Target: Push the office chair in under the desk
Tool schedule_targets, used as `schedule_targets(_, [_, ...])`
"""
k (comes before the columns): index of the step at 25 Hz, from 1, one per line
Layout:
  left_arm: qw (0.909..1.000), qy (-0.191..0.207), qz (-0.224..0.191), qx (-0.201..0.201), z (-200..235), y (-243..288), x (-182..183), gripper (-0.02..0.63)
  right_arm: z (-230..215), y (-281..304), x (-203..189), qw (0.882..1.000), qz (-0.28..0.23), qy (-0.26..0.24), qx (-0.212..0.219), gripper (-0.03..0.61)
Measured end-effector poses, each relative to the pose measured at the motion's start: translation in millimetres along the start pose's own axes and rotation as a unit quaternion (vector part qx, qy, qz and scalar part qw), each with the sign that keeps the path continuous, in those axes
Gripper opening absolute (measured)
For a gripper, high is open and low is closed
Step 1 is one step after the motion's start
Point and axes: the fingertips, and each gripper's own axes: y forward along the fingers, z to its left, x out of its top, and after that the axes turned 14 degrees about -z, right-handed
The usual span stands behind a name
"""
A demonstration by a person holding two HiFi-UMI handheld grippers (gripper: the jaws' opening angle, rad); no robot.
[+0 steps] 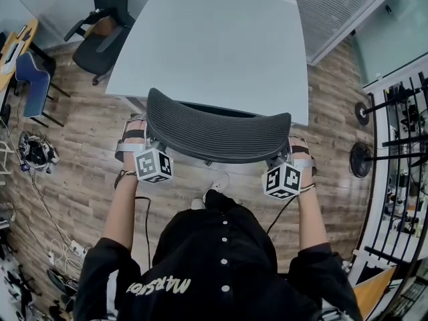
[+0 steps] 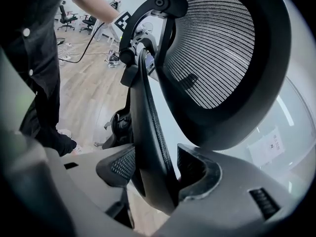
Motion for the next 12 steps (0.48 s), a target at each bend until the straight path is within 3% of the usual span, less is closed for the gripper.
schedule_targets(12, [1.0000, -0.002, 0.003, 0.002, 13, 20, 1, 0.313, -20, 13, -9, 1.000, -0.007, -0.005, -0.005, 0.258])
